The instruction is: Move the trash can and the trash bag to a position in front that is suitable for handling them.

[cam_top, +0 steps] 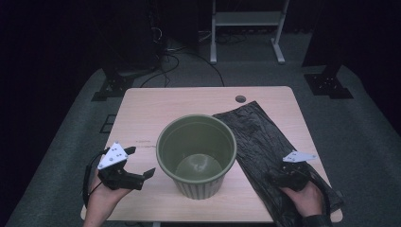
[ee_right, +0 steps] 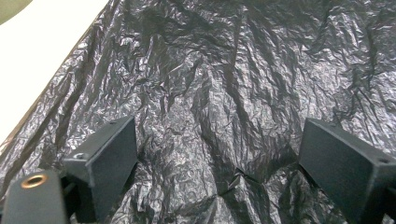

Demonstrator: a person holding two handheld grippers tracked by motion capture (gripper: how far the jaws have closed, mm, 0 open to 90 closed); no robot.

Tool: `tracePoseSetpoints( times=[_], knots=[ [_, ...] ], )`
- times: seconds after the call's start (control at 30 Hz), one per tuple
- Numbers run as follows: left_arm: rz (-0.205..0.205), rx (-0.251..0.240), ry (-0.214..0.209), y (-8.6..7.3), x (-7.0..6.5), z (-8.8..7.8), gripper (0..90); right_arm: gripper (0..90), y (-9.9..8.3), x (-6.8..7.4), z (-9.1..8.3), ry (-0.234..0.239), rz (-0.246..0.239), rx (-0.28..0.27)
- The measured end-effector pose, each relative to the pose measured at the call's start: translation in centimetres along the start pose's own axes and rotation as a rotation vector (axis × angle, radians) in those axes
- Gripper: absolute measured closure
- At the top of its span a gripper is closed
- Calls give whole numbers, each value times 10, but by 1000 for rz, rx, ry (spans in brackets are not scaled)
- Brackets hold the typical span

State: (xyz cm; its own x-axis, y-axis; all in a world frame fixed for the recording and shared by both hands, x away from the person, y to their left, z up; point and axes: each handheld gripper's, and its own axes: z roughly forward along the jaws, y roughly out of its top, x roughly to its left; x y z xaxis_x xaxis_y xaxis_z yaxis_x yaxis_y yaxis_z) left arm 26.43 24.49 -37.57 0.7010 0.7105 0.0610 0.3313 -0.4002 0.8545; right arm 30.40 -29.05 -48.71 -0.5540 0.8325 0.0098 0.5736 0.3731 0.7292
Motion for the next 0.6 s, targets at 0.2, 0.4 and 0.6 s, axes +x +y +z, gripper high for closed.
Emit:
tracePoseSetpoints(
  times=[0.2,0.4,0.6],
  knots=[
    [28,33,-15,-21,-2,26,0,107,0,0,0,0,1,0],
    [5,57,-45,-41,-2,52,0,107,0,0,0,0,1,0],
    [-11,114,-55,-56,-2,72,0,107,0,0,0,0,1,0]
  ],
)
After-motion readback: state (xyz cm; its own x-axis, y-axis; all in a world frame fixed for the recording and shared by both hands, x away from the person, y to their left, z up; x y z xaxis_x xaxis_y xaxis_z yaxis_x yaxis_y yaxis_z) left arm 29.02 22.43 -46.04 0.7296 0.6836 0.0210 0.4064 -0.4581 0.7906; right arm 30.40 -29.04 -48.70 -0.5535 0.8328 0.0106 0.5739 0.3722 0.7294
